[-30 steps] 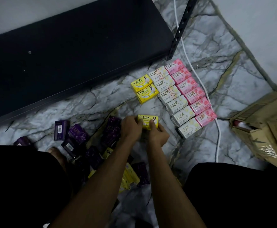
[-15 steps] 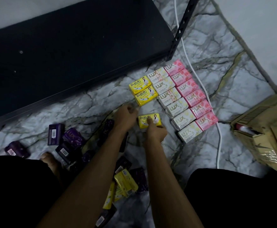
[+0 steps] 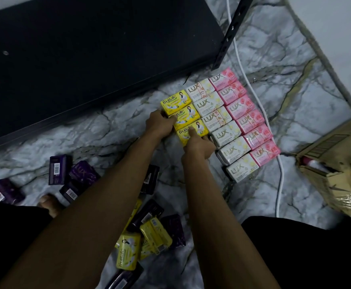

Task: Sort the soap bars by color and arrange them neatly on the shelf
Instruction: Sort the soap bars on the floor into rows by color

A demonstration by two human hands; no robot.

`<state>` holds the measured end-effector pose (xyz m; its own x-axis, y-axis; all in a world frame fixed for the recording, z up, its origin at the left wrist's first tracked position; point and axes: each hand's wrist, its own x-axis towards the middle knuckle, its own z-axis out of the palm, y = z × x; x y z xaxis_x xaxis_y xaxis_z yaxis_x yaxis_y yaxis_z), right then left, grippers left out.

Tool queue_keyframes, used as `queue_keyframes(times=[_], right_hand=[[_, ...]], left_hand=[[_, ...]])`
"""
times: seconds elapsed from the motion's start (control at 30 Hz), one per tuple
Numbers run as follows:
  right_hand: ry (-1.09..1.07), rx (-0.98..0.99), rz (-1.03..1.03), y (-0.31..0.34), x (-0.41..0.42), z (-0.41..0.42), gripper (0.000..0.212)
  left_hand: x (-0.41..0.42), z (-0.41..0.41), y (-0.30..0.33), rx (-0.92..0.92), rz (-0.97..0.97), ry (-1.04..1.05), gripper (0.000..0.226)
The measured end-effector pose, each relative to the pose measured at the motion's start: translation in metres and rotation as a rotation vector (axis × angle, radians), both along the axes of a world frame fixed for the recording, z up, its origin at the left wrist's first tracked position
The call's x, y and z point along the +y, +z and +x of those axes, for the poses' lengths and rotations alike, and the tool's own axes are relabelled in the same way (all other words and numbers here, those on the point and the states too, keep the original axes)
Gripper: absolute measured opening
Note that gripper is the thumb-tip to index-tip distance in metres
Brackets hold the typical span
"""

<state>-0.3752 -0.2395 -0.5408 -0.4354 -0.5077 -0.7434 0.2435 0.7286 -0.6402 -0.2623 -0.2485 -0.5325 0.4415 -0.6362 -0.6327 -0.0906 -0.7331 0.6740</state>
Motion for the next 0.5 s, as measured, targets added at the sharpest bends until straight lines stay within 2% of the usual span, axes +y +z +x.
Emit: queue_keyframes(times=[0.07,0.17,0.3,0.37,0.43,0.5], right_hand=[[-0.003,0.006,-0.018,-0.002,0.001,0.005,0.013],[0.0,-0.023,-0.024,0.001,0.002,0.008,0.022],[0.063,-0.096,-0.042,0.008,0.004,-0.001,0.013],[0.123,-0.153,-0.08,0.013,0.008,-0.009,0.012],[0.196,-0.184,-0.099,0.022,0.016,-0.018,0.015],[0.279,-0.154,-0.091,0.026,0.027,-0.023,0.028]], left_hand=[[0.0,0.0,-0.004,-0.023,-0.007,-0.029,0.056],[-0.001,0.003,-0.008,-0.007,-0.029,-0.03,0.059],[0.005,0.009,-0.02,0.062,-0.059,-0.032,0.078],[0.018,0.002,0.005,0.032,-0.071,-0.091,0.068],[0.035,-0.009,0.027,-0.011,-0.097,-0.166,0.047],[0.057,-0.018,0.038,-0.005,-0.14,-0.205,0.033]])
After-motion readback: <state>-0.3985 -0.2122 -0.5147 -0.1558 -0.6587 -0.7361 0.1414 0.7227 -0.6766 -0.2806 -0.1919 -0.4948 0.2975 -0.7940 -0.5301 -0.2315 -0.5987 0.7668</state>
